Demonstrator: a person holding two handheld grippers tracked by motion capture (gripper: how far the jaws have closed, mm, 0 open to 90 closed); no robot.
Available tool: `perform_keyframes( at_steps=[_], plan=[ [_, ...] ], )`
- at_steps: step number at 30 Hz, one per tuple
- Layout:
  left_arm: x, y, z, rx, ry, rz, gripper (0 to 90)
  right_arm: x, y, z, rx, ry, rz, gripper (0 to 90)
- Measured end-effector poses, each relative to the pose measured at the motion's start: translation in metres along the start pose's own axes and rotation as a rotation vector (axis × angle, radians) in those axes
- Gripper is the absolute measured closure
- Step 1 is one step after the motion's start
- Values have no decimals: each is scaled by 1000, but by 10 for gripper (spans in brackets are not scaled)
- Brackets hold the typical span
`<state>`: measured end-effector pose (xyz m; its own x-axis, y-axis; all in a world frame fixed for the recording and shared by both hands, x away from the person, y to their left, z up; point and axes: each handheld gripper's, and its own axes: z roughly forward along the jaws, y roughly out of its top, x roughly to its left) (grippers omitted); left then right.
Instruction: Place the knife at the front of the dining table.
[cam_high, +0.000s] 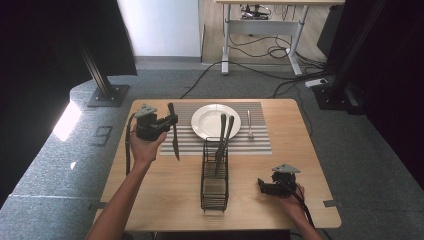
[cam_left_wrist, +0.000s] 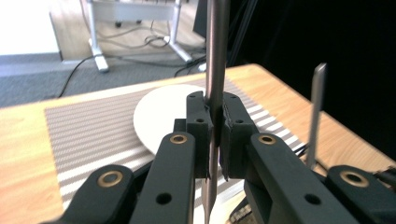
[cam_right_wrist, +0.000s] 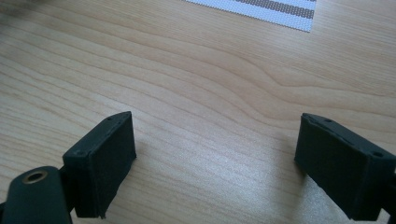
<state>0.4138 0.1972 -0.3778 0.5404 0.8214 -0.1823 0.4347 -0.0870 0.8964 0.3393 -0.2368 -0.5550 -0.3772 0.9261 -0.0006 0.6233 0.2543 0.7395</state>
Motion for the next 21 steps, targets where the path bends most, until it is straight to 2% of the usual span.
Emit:
perform_keyframes(
  at_steps=[5, 15, 21],
  plan=[
    [3, -6, 9, 49, 37, 14, 838, 0, 0, 0, 1, 1, -1, 124],
    [10, -6, 25, 99, 66, -10, 839, -1, 0, 0, 2, 4, 1, 126],
    [12, -8, 34, 156, 96, 21, 839, 0, 0, 0, 1, 4, 1, 129]
  ],
)
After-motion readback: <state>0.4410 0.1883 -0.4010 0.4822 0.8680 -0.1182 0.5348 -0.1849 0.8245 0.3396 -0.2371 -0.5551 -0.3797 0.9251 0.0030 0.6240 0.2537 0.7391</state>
